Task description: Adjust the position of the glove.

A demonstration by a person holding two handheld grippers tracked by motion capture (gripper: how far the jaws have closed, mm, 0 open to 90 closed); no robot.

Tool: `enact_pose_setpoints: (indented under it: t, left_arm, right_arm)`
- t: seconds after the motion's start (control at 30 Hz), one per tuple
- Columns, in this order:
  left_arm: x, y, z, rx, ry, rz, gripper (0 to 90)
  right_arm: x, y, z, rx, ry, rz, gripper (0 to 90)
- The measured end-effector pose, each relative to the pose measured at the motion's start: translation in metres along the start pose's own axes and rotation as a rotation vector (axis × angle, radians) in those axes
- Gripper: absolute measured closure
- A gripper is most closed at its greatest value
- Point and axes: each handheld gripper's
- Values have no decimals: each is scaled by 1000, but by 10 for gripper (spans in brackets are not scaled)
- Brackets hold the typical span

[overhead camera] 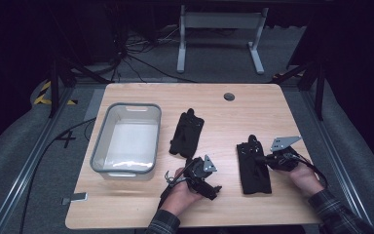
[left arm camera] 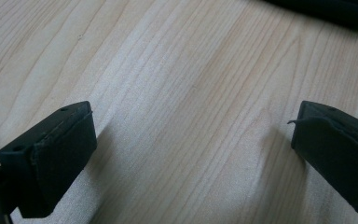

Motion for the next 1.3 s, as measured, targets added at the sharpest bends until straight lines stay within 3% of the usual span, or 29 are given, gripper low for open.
enact_pose_setpoints:
  t: [0.27,0.43,0.6,0.8,0.93,1.13,1.23,1.3]
  left_arm:
    - [-1,0,0,1,3,0,1]
    - [-1,0,1,12,9,2,0]
    - [-1,1,4,20,9,9,20]
    - [-1,7,6,19,41,28,188]
    - [0,11,10,31,68,54,363]
    - [10,19,23,28,78,89,652]
    - [20,26,32,36,128,141,839]
    - [26,29,35,26,152,162,895]
  right_arm:
    - [7,17,-18,2,7,55,898]
    - [8,20,-19,2,20,58,890]
    - [5,29,-21,-53,-16,36,746]
    - [-6,43,-39,-92,-115,-47,454]
    - [-10,42,-56,-37,-139,-89,277]
    - [-10,43,-67,-29,-145,-117,194]
    - [-10,44,-72,-32,-148,-127,156]
    - [-10,44,-74,-42,-155,-130,155]
Point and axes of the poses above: each handheld gripper's, and its own axes: y roughly backward along the jaws, z roughly out of its top, x roughly to its left, and after that the axes turned 11 degrees about -z, right-handed
